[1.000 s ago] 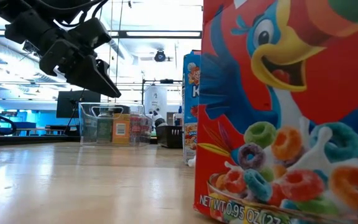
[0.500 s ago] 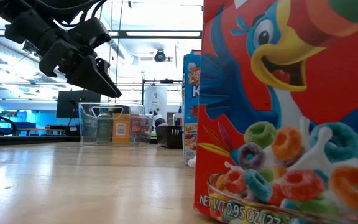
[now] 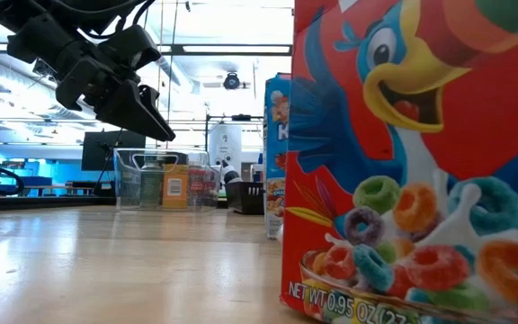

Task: Pick & Place Kitchen Items
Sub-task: Put the yellow food coloring bottle into the black bin

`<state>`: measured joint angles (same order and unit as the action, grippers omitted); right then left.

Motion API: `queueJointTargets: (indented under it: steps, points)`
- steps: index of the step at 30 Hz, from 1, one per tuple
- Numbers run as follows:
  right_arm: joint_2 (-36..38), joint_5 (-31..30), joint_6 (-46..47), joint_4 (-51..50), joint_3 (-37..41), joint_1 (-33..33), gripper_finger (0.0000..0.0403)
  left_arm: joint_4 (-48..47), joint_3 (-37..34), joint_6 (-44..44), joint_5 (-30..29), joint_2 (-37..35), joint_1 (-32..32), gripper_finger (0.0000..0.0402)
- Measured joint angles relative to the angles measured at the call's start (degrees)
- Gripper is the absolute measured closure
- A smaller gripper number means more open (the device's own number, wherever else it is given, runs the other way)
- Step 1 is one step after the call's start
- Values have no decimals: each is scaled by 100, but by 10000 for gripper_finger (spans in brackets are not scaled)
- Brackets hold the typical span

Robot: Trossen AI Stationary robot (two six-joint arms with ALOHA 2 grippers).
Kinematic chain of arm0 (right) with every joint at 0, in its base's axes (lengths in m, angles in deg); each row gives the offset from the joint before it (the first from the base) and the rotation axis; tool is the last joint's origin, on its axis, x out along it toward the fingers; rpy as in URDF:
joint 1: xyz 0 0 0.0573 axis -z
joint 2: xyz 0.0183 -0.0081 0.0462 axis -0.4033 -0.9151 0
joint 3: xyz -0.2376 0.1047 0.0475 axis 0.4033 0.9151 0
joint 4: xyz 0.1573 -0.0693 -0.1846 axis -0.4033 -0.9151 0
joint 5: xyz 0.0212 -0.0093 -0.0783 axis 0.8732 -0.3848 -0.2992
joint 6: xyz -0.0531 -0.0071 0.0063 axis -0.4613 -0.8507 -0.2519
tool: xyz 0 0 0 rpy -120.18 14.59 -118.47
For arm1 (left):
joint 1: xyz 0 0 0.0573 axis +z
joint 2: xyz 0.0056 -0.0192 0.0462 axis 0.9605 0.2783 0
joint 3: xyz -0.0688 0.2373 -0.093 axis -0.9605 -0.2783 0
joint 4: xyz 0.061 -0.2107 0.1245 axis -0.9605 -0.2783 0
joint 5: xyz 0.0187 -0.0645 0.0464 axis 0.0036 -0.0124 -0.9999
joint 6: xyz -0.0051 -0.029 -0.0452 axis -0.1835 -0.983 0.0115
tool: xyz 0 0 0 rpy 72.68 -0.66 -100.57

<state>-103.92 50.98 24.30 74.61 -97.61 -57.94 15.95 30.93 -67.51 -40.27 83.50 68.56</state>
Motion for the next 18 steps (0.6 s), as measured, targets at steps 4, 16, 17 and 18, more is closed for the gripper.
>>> queueJointTargets:
  steps: [4,16,17,18]
  points:
    - [90,-205,-476,-6,-137,24,188,0,0,5,79,0,0,260]
    - [113,-235,-482,-64,-161,463,188,-7,0,5,96,0,0,260]
    - [111,-227,-381,-75,-161,498,188,-7,0,5,96,0,0,260]
    - [111,-177,-286,-90,-161,530,188,-7,0,5,96,0,0,260]
